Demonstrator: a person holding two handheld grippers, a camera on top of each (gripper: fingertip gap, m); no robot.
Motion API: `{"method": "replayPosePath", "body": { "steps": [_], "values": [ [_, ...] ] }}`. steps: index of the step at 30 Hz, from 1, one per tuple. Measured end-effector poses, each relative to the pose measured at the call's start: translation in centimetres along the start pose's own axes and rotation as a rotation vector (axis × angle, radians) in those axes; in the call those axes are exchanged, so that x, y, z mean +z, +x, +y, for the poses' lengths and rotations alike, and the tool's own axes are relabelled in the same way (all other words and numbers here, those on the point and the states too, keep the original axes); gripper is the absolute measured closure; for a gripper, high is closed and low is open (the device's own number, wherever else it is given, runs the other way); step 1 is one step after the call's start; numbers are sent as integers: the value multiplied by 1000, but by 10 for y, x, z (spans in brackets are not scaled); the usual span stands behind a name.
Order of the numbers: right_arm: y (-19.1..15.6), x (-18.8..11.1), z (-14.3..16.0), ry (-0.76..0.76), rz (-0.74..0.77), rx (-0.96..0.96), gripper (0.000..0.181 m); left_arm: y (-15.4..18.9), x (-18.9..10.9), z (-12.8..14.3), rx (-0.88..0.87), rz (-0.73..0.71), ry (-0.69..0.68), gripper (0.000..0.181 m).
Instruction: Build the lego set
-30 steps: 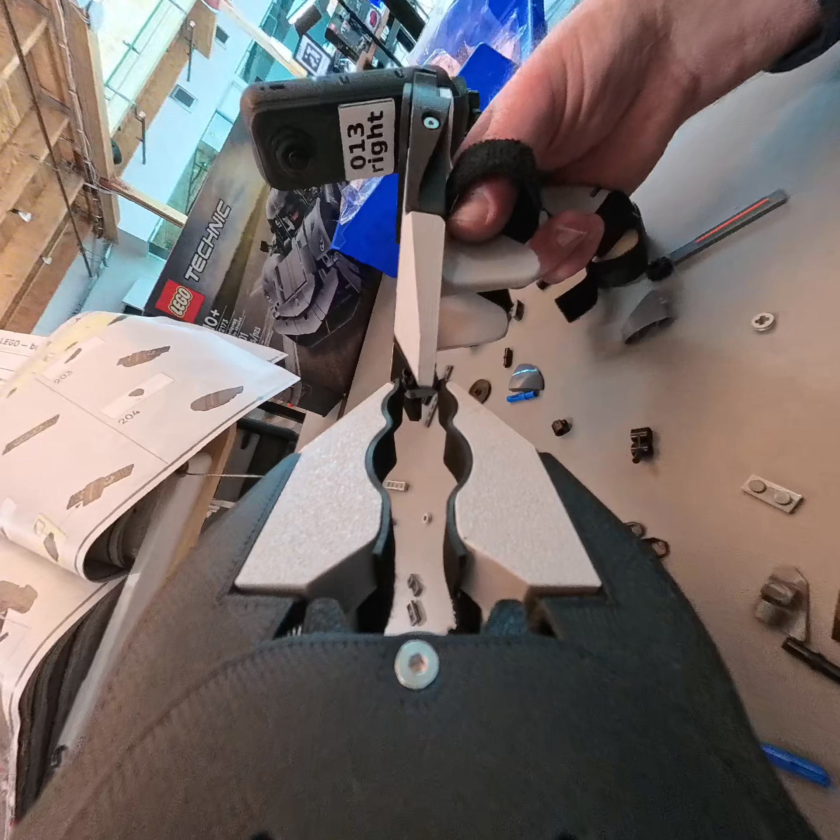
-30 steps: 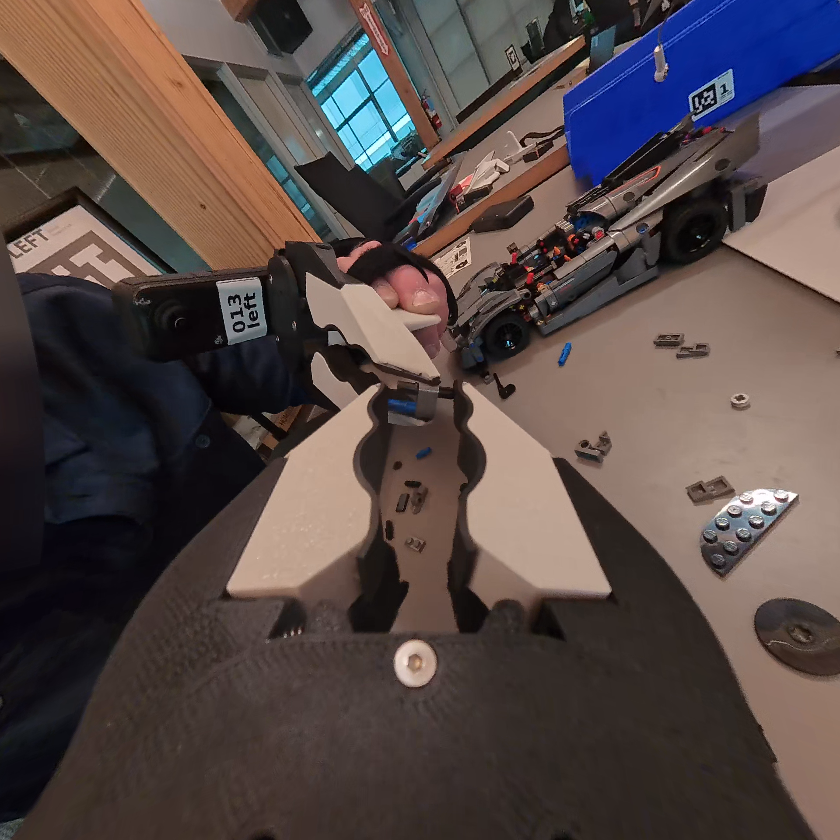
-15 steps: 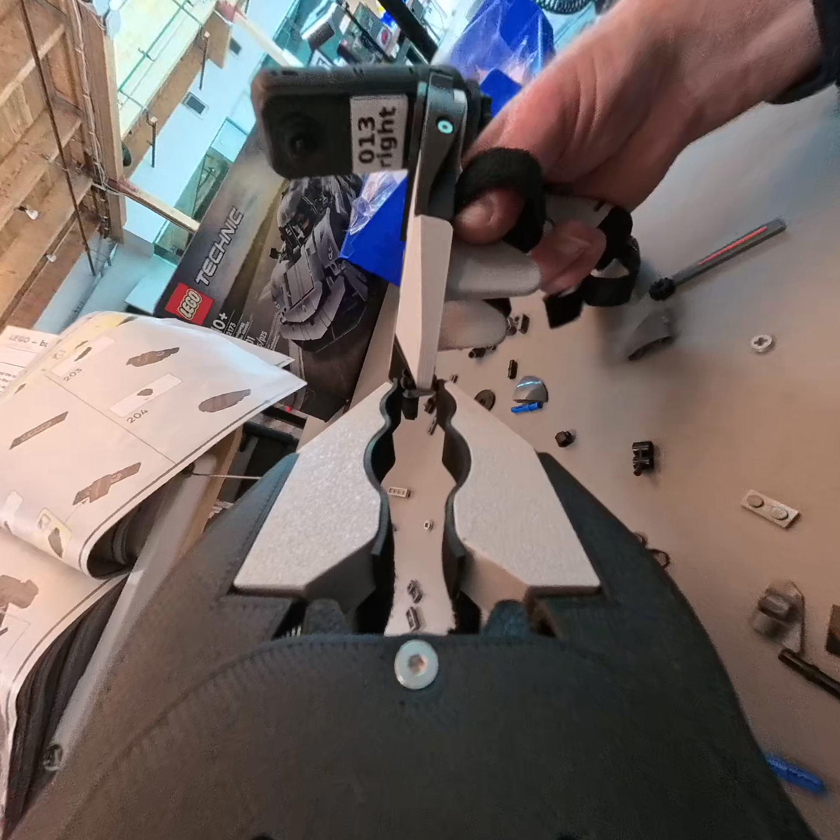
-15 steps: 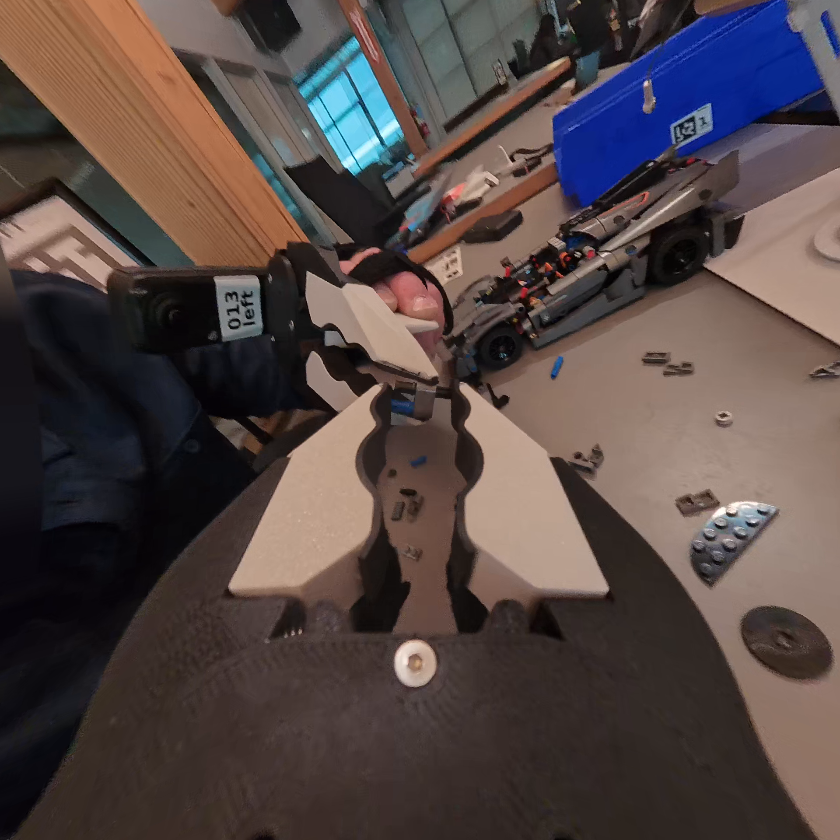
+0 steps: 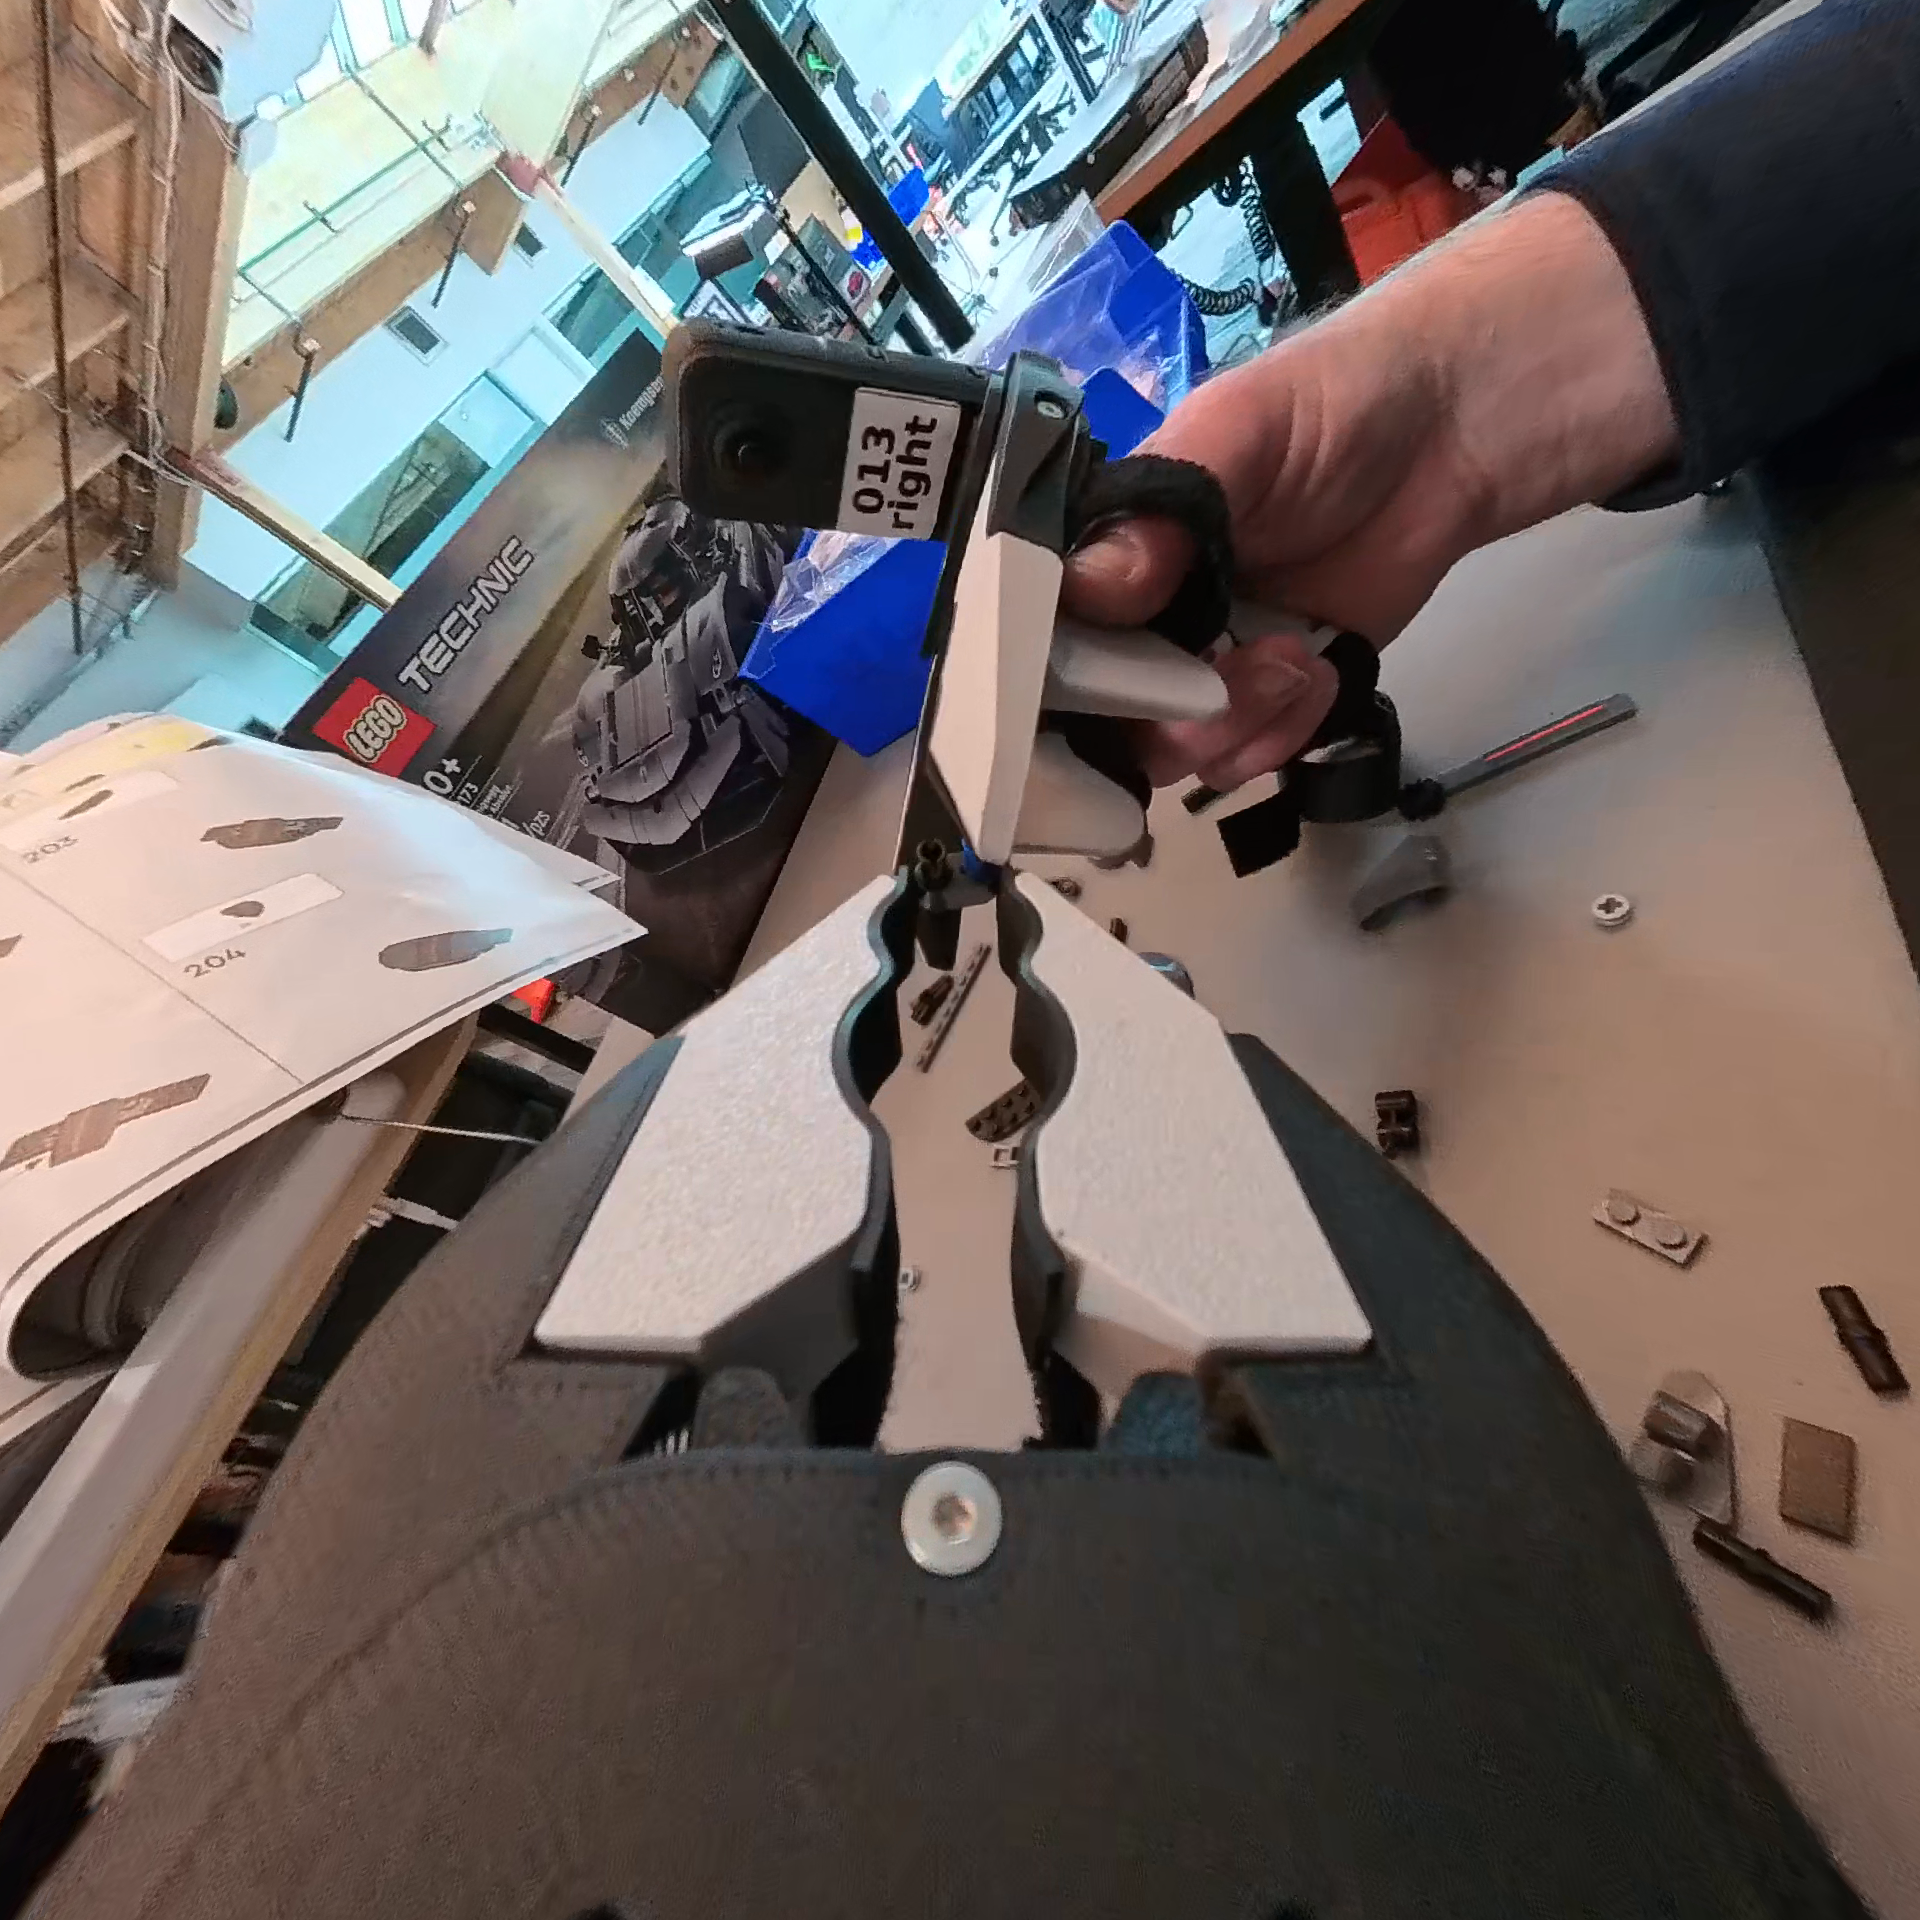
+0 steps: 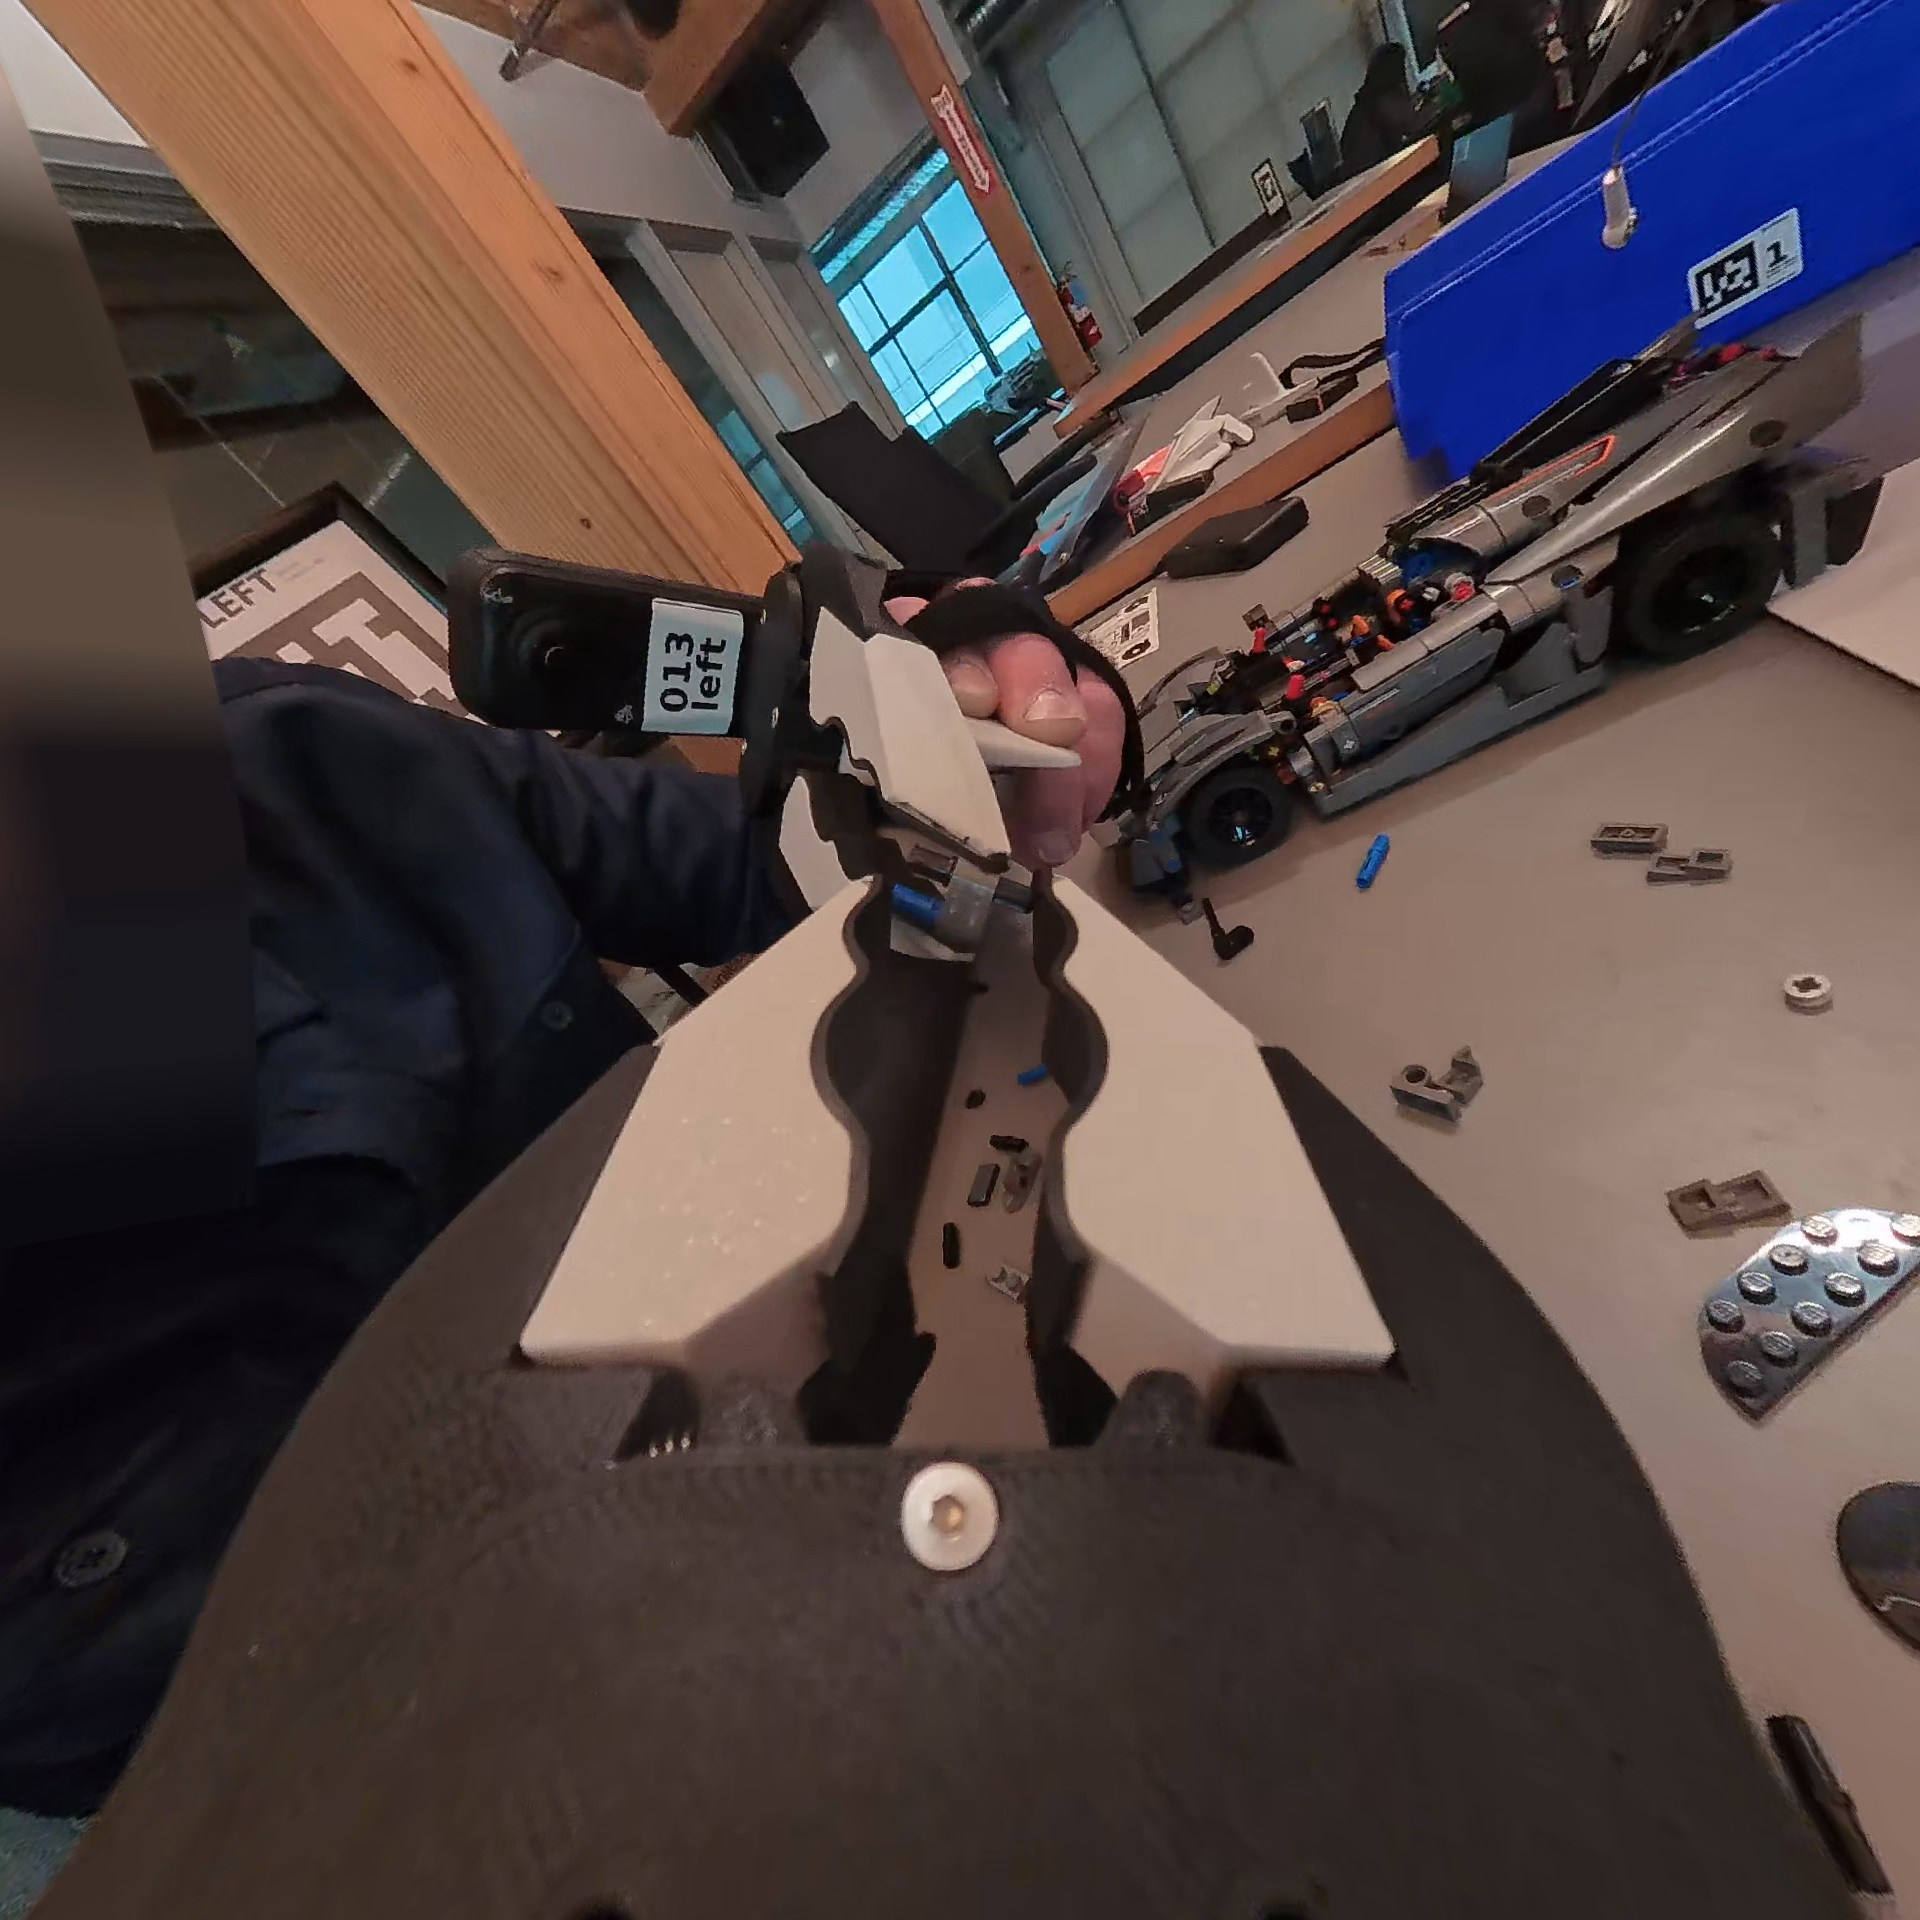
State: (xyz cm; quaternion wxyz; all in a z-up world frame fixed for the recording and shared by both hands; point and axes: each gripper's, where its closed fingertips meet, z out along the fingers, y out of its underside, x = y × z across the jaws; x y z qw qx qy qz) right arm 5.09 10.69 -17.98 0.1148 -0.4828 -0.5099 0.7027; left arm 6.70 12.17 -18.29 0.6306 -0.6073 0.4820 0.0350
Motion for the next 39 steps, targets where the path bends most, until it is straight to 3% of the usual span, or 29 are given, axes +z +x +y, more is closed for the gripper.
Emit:
{"method": "replayPosePath", "body": {
  "steps": [10,19,23,29,32,36,39],
  "values": [
    [3,8,-16,-88,141,-49,157,-19,-8,0,52,-100,-6,169],
    [30,31,-41,-159,391,-205,156,-52,-17,29,-15,-198,-77,167],
    [31,31,-47,-41,398,-245,156,-52,-17,32,-4,-210,-95,181],
    [25,29,-50,-2,377,-293,156,-53,-15,34,-29,-198,-84,181],
    [27,25,-51,27,374,-284,156,-56,-16,34,-41,-214,-83,168],
    [30,26,-45,-6,384,-253,156,-53,-13,29,93,-255,-124,157],
    [32,30,-34,-53,363,-194,156,-49,-10,28,166,-266,-161,169]
  ]
}}
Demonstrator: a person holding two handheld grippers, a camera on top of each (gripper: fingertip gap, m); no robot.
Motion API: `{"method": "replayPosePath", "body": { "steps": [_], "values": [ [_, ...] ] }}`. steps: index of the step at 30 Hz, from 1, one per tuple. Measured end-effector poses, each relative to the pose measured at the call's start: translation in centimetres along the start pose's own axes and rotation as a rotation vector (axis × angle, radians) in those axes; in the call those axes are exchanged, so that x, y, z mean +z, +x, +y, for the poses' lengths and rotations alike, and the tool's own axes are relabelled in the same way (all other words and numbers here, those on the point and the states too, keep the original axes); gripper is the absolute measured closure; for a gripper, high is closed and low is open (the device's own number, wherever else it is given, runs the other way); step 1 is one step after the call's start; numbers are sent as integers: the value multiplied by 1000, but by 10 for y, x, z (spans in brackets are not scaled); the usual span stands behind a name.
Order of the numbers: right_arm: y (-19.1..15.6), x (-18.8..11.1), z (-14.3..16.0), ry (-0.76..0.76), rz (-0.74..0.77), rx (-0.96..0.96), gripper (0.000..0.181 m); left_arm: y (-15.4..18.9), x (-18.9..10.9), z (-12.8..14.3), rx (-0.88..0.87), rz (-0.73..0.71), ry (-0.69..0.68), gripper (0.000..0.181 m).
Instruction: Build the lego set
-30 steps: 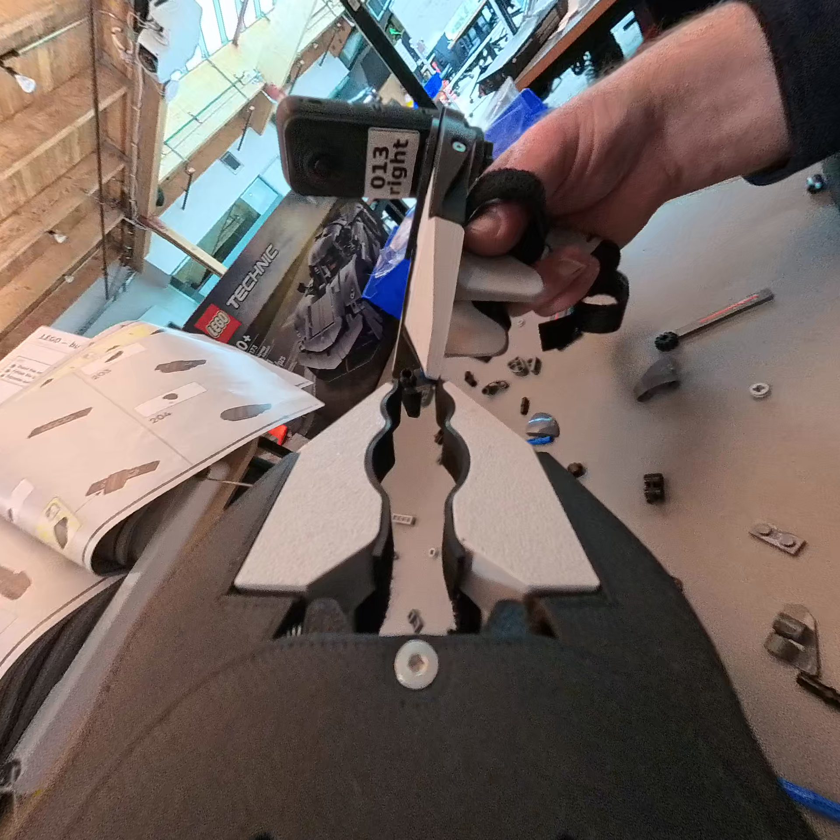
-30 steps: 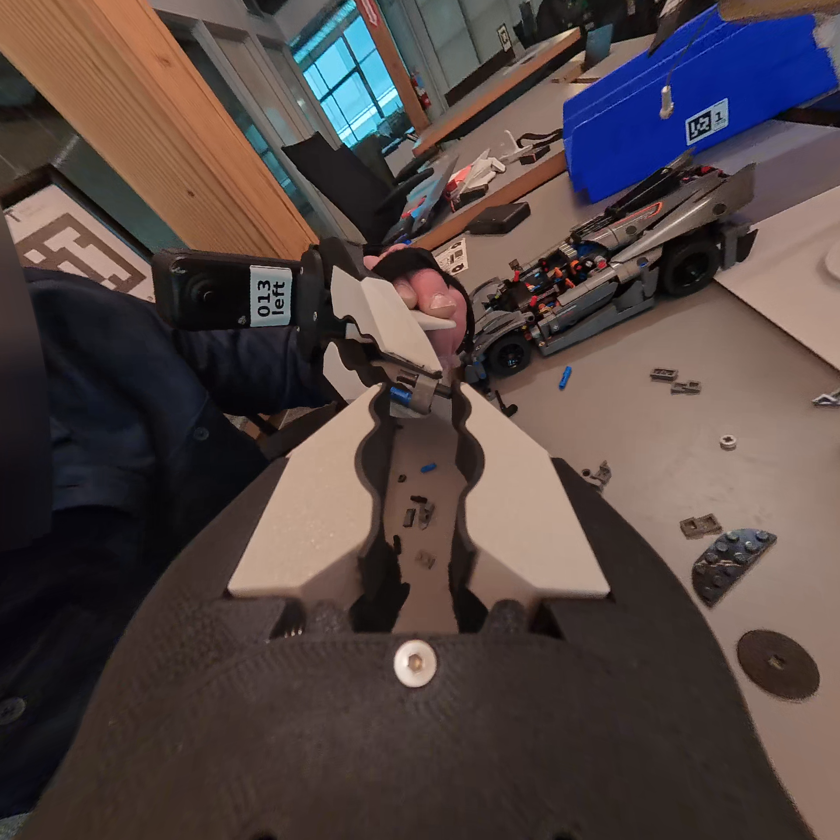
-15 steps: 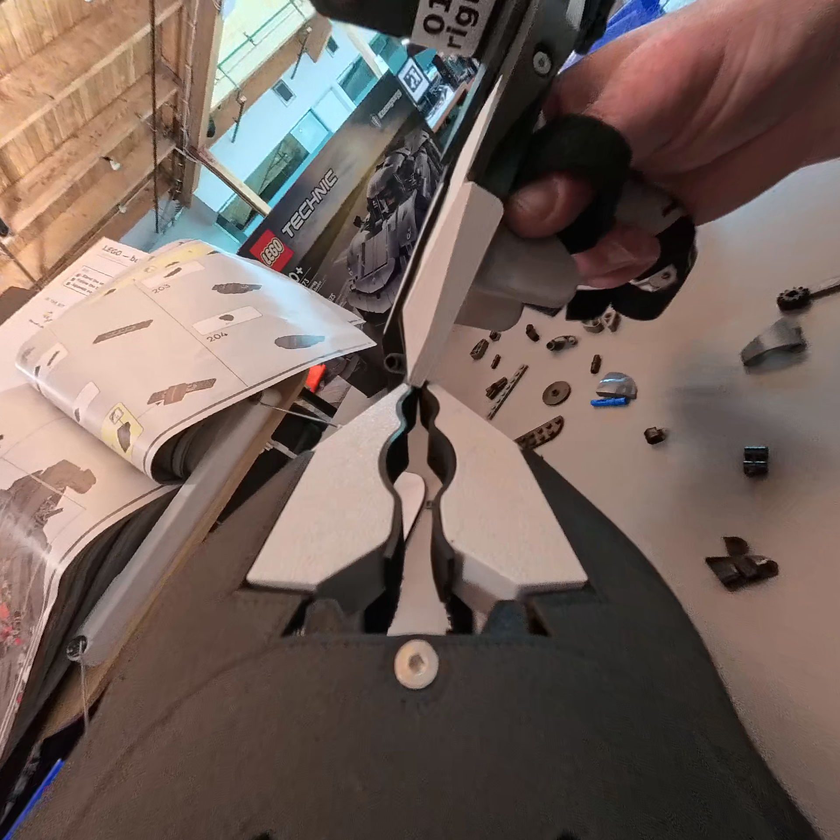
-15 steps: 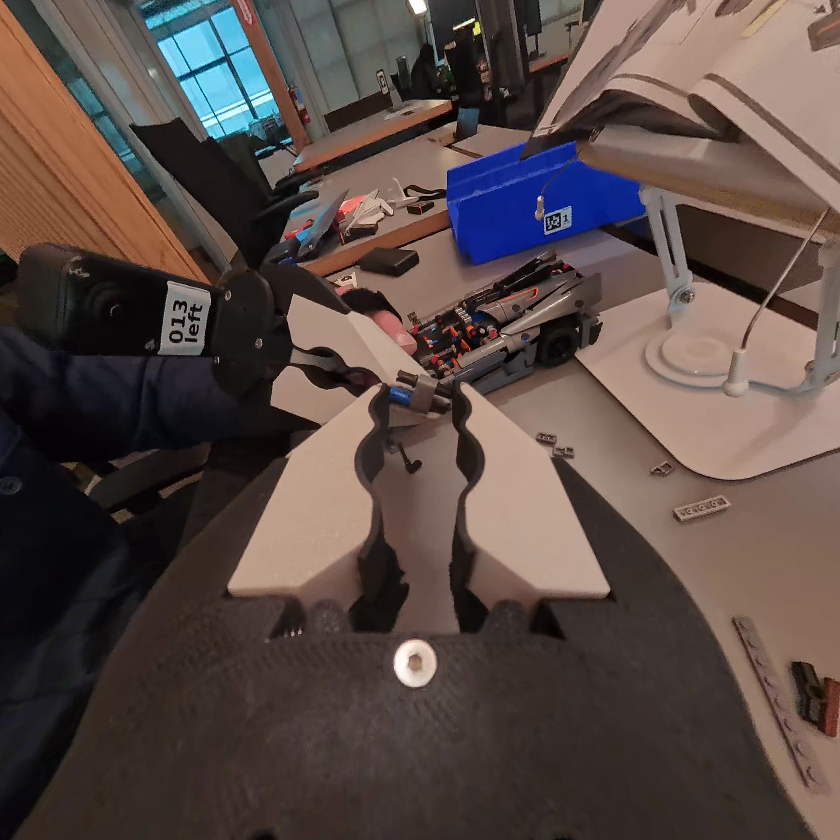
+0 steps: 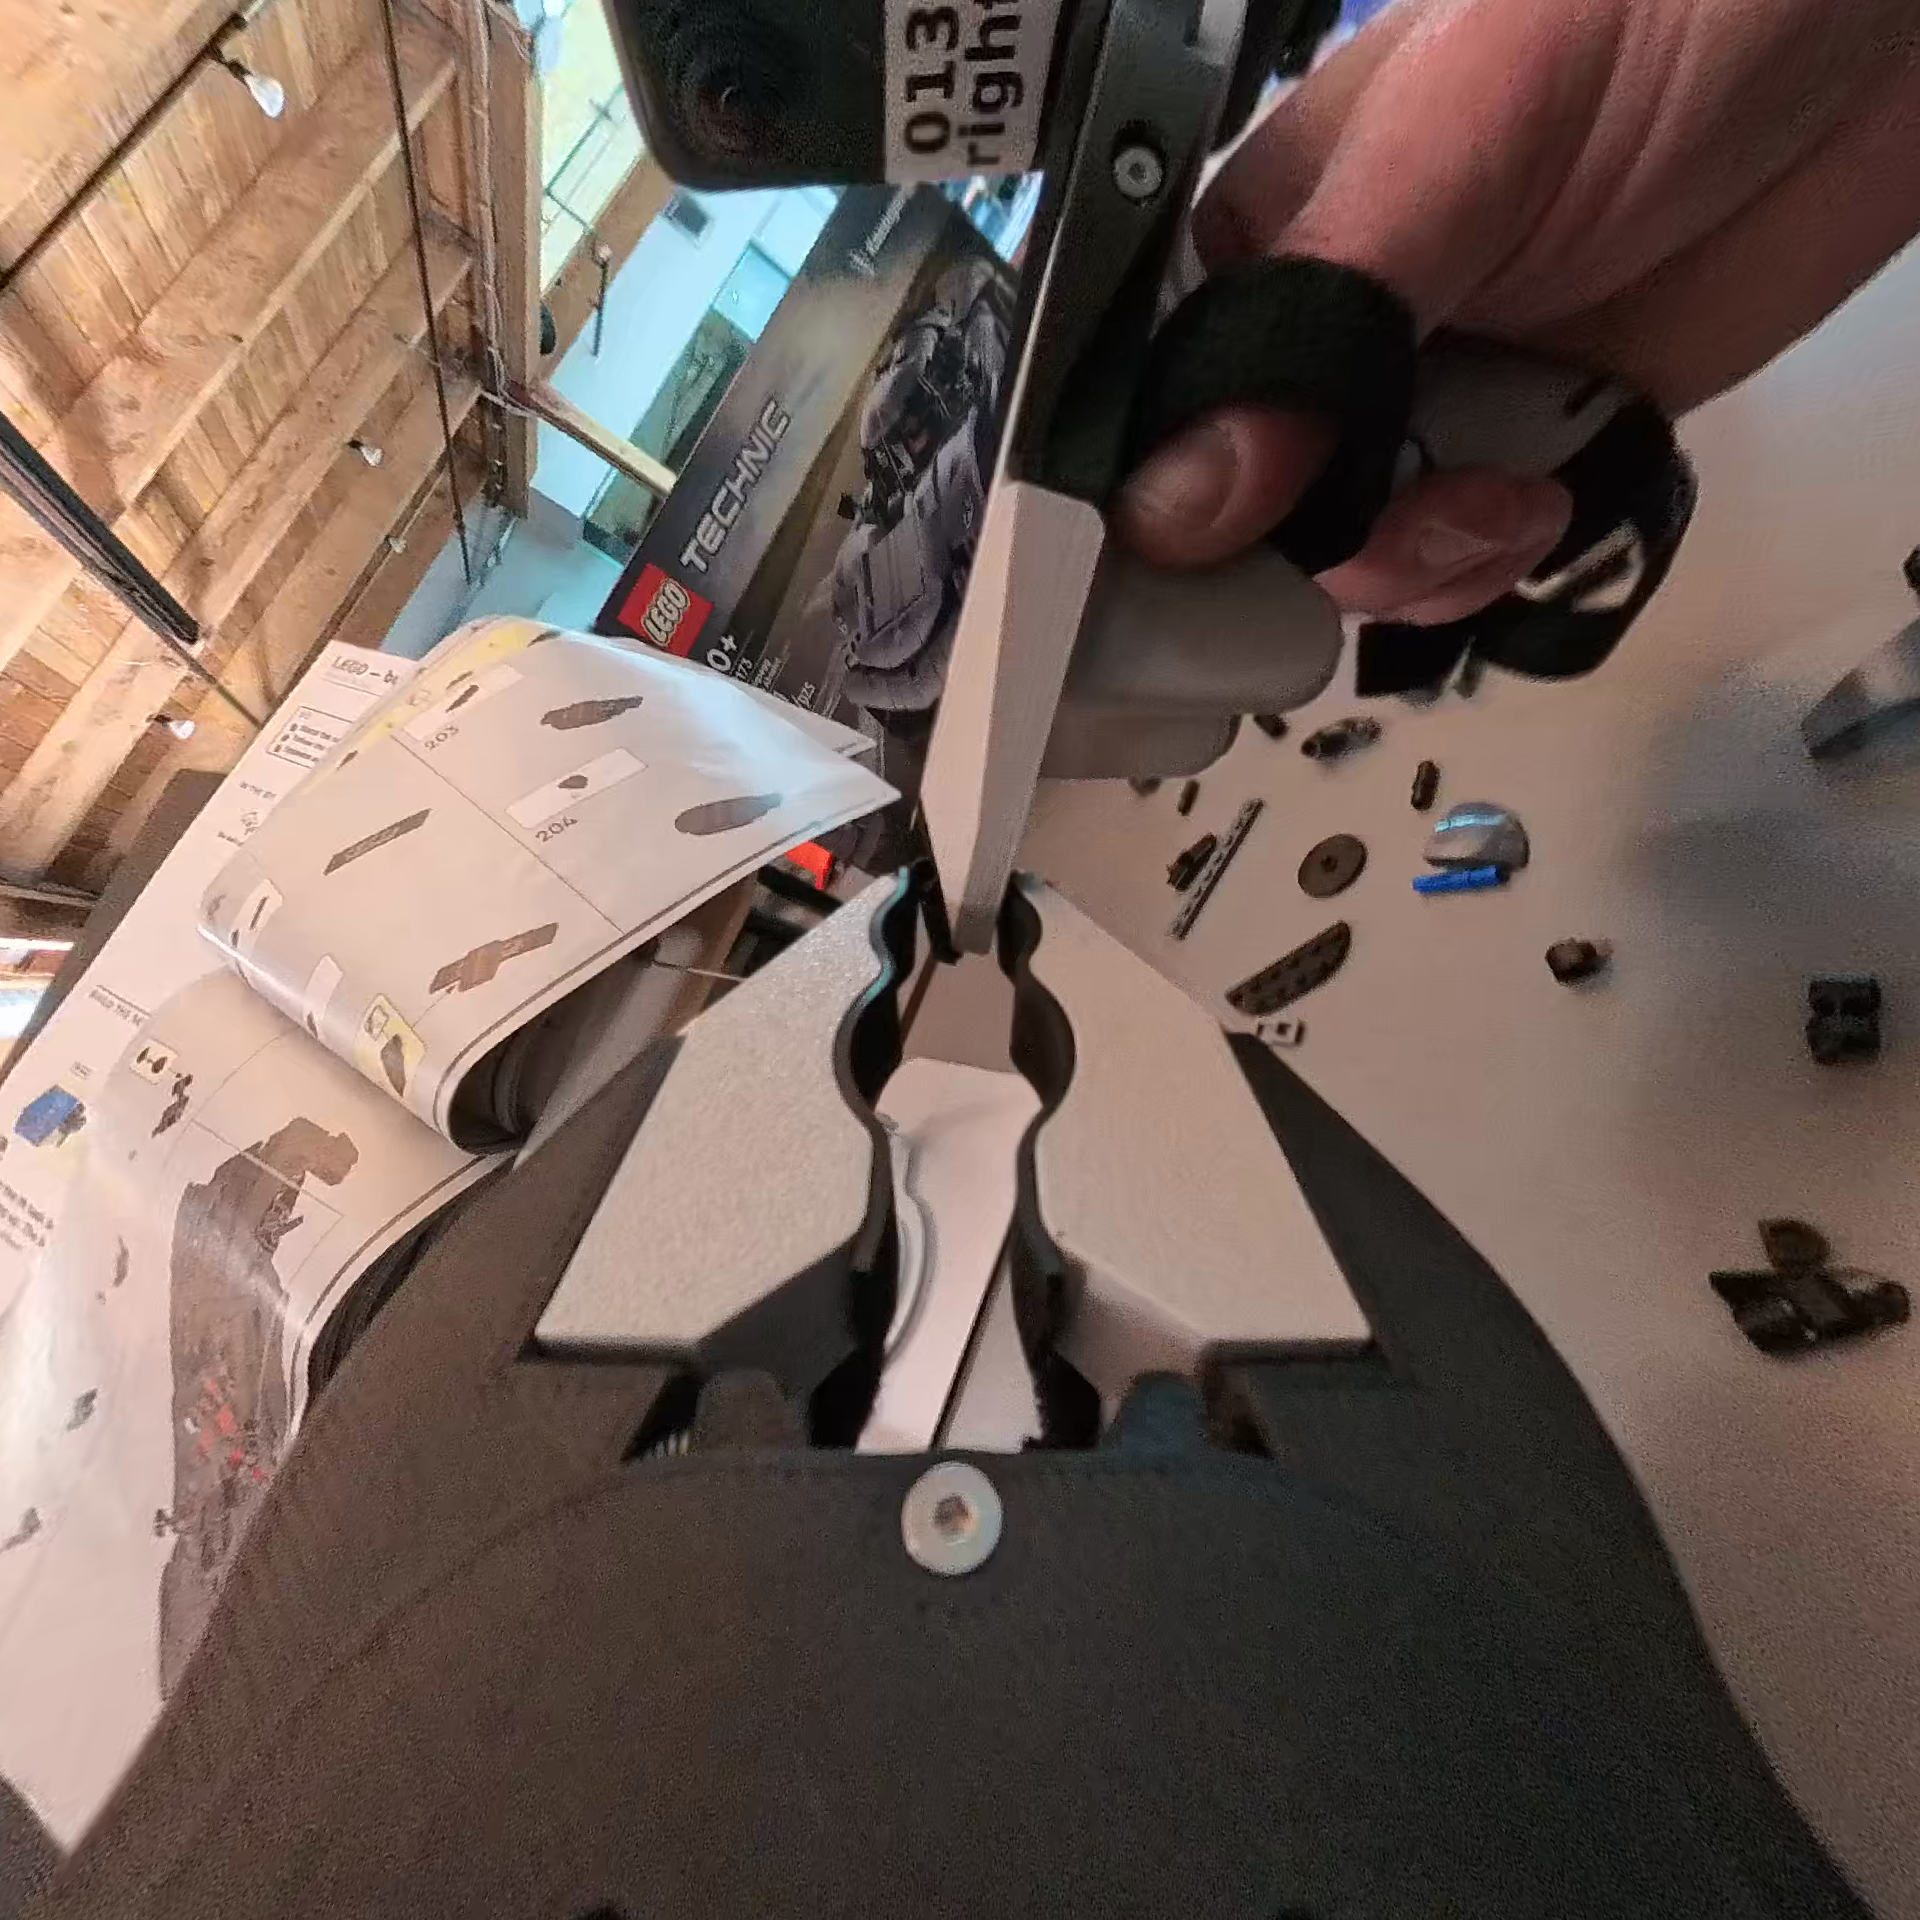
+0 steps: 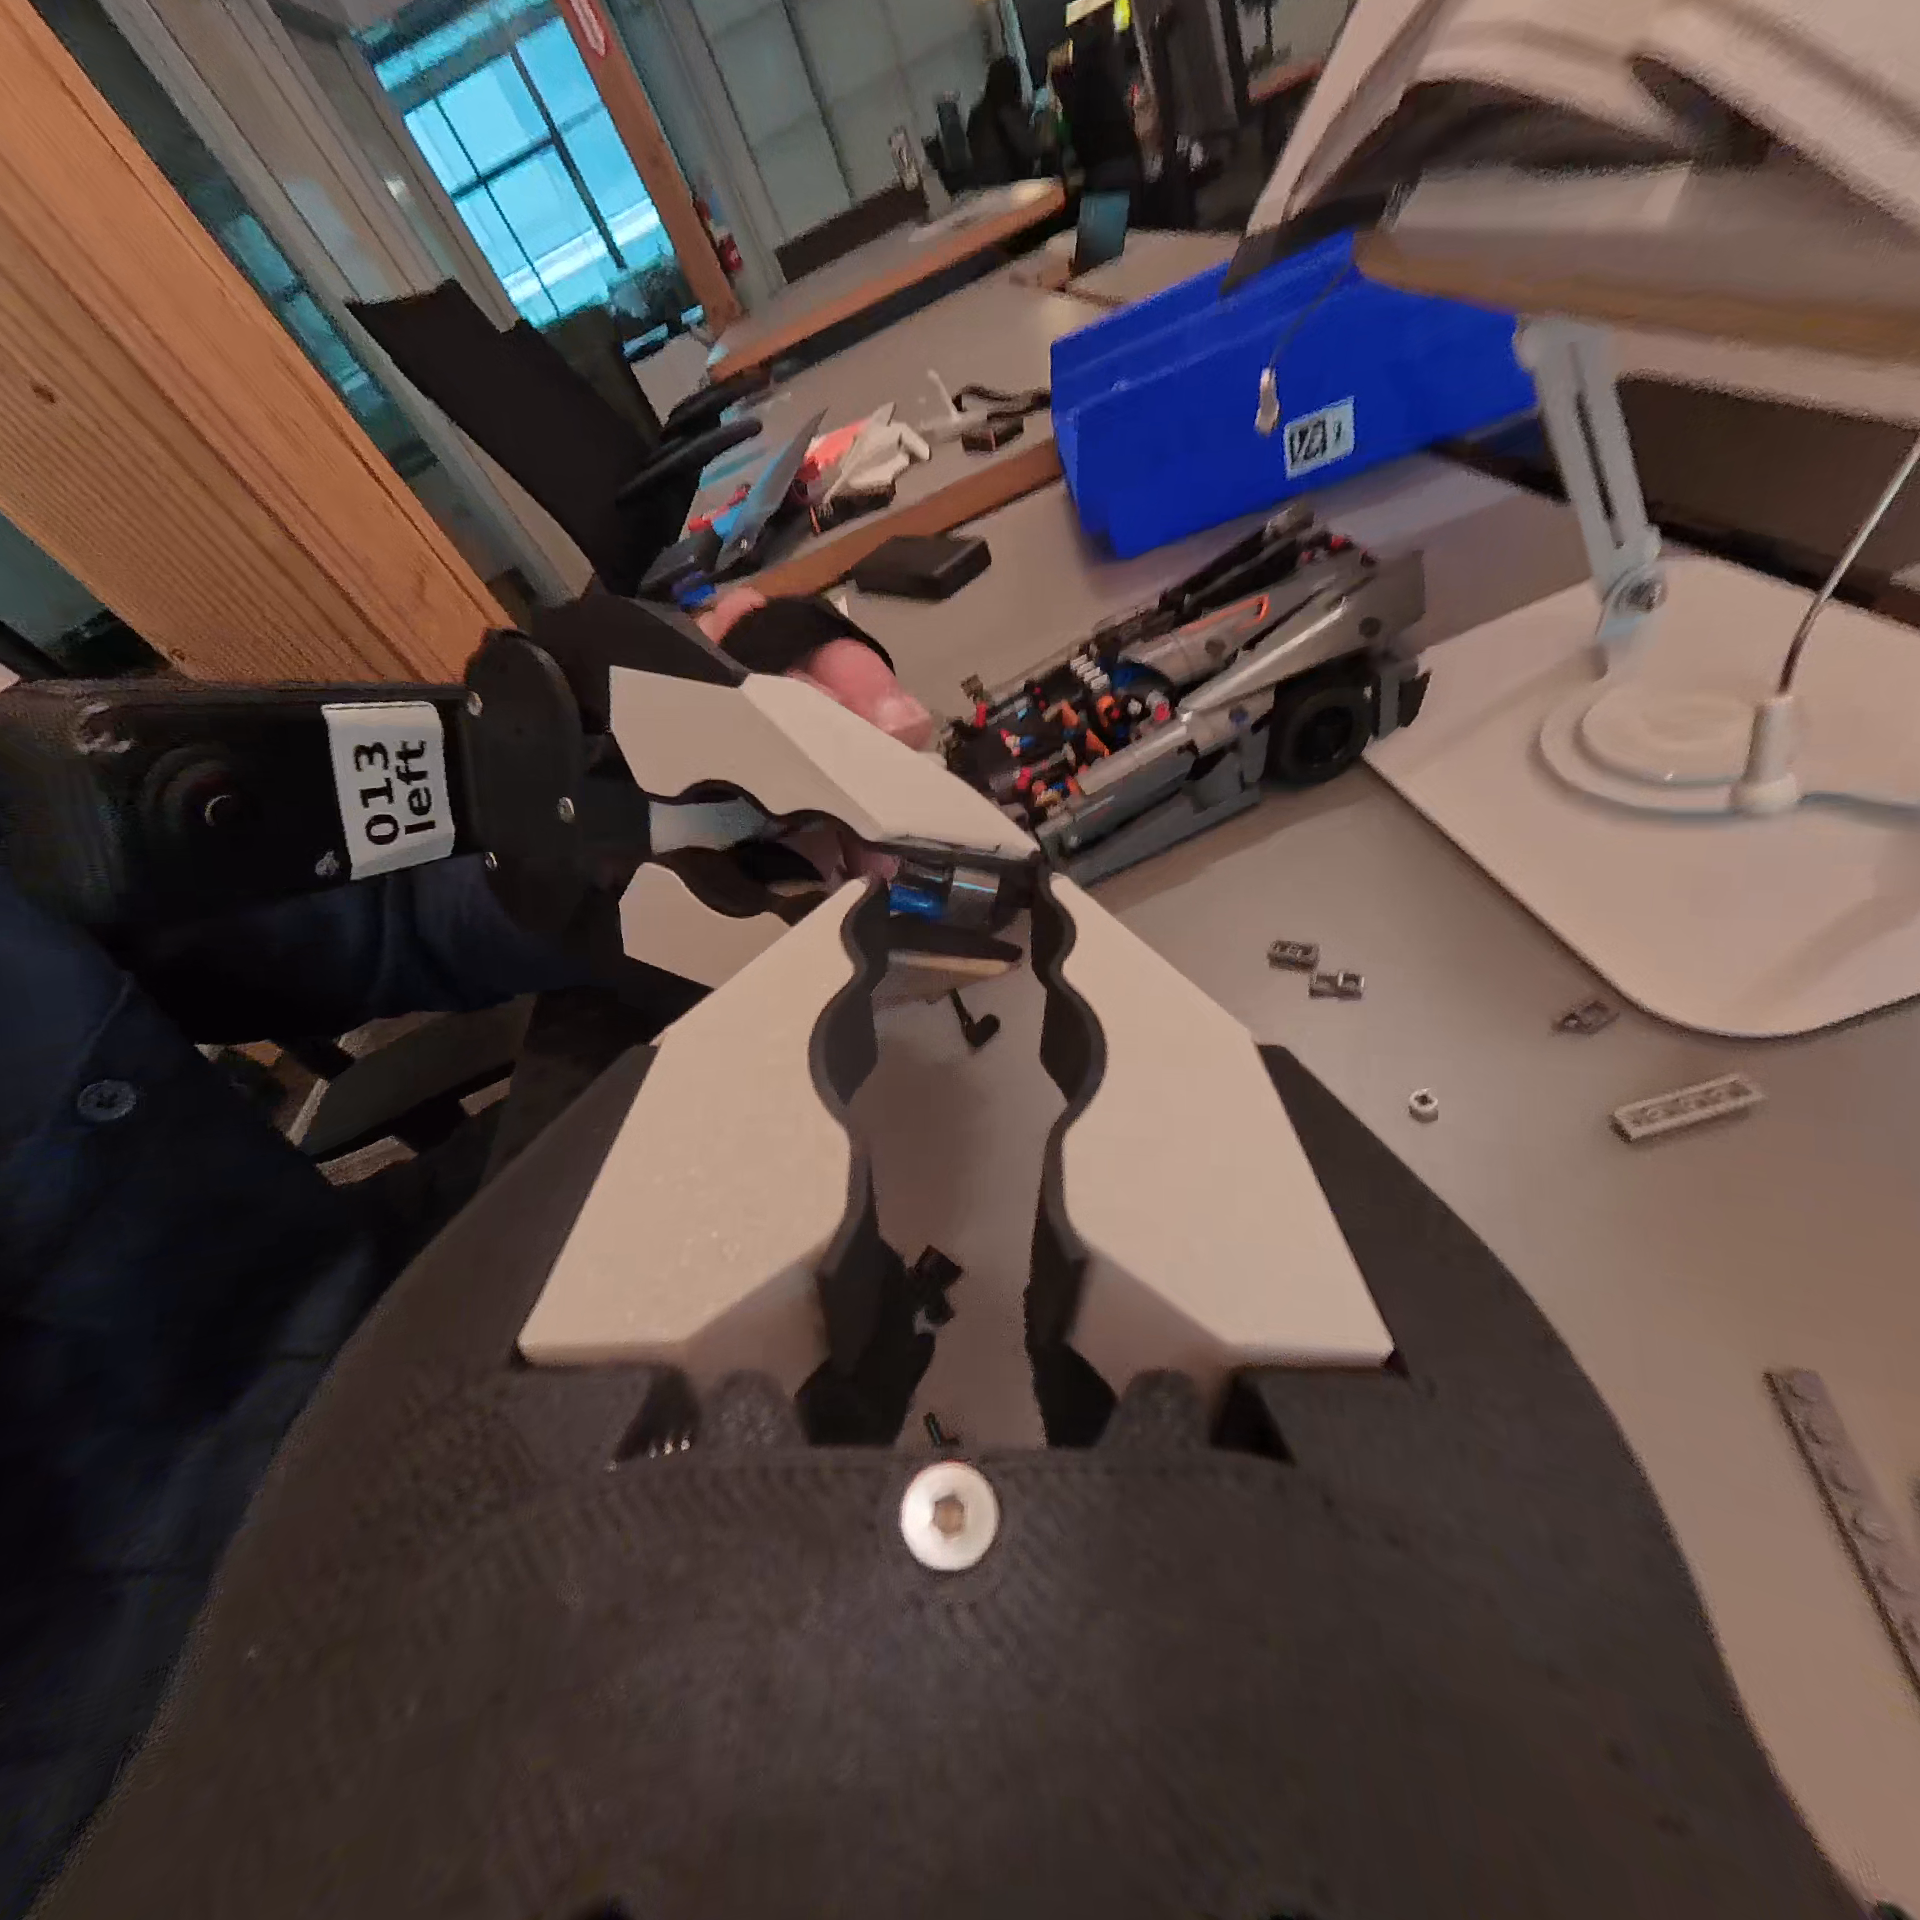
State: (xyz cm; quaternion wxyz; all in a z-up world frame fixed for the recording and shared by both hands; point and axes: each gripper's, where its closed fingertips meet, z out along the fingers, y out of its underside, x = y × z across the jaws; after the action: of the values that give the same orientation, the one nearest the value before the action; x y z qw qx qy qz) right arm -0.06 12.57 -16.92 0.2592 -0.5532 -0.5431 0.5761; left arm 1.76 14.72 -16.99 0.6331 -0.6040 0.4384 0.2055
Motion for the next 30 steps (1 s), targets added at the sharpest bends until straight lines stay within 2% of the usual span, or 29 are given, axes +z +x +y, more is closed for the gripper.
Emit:
{"method": "replayPosePath", "body": {
  "steps": [7,12,20,22,27,30],
  "values": [
    [-6,-1,-2,32,-66,42,156,-1,-4,-4,-57,26,32,170],
    [-11,-11,-15,147,-201,145,158,-5,-11,-13,-178,72,119,170],
    [-24,-14,-14,179,-405,206,161,-1,-15,-24,-299,156,217,170],
    [-26,-13,-12,168,-406,193,168,-1,-17,-27,-324,177,241,170],
    [-24,-14,-11,157,-378,160,169,0,-16,-27,-349,189,250,171],
    [-21,-13,-8,127,-353,167,170,2,-15,-25,-296,182,224,170]
  ]
}}
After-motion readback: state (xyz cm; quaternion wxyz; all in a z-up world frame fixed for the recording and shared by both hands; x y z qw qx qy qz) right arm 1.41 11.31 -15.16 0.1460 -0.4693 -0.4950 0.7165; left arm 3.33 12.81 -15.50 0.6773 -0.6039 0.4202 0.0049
